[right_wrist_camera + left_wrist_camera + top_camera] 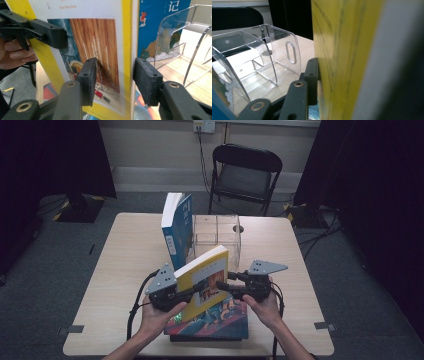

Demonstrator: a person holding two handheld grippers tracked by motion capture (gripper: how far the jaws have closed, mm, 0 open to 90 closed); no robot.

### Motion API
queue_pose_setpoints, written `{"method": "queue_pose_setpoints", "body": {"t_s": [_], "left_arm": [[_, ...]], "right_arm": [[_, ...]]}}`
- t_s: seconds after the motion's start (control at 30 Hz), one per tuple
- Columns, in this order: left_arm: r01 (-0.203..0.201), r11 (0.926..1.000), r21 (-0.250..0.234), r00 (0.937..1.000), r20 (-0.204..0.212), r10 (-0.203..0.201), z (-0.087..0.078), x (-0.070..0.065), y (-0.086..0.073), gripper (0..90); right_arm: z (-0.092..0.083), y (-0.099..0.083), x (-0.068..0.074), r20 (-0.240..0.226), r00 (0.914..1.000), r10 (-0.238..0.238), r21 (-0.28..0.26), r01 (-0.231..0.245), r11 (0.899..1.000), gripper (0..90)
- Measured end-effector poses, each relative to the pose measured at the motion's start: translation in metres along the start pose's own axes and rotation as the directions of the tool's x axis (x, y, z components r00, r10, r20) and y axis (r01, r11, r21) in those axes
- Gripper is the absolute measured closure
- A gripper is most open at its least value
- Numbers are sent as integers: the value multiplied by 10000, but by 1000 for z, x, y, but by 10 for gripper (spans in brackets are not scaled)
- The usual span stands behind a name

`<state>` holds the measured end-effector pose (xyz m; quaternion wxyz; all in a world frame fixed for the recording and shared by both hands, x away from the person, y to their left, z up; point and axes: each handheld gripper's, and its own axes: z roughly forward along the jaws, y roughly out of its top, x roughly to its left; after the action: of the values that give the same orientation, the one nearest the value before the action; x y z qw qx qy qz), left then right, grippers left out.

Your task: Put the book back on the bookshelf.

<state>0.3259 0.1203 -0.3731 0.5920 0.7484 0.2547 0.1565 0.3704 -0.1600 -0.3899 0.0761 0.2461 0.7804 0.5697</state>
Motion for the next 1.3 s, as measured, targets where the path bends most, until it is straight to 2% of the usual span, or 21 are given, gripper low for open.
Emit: {"method": "queue_pose_setpoints", "body": {"t_s": [0.2,0.4,0.53,0.7,0.73,0.93,1.1,1.13,1.3], "left_arm": [[-31,10000,38,9998,-197,32,0,-2,0,667],[187,9998,-22,9987,-475,-188,1,-6,0,729],[512,9987,-19,9980,-383,-513,0,-3,0,753],[446,9990,-22,9987,-227,-446,0,-2,1,755],[477,9989,-28,9986,-221,-478,0,-1,1,755],[721,9974,89,9969,-321,-718,-2,5,2,757],[701,9972,273,9971,-328,-692,-5,8,6,757],[636,9976,273,9970,-452,-623,-4,8,8,758],[844,9962,194,9944,-652,-829,-4,13,12,757]], "right_arm": [[1,-1,-1,30,10000,70,-40,-70,10000,565],[2,-1,-1,102,9999,123,-56,-123,9999,565],[3,-1,-1,63,9999,145,-62,-145,9999,545],[6,-3,-1,0,9999,160,161,-160,9997,487],[8,-5,-2,-12,9998,213,371,-213,9991,454],[2,-7,-6,480,9984,312,299,-326,9990,380],[-4,-12,-9,730,9964,431,397,-461,9981,361],[-10,-18,-12,916,9943,545,493,-592,9970,361],[-27,-29,-19,1352,9880,749,447,-816,9957,346]]}}
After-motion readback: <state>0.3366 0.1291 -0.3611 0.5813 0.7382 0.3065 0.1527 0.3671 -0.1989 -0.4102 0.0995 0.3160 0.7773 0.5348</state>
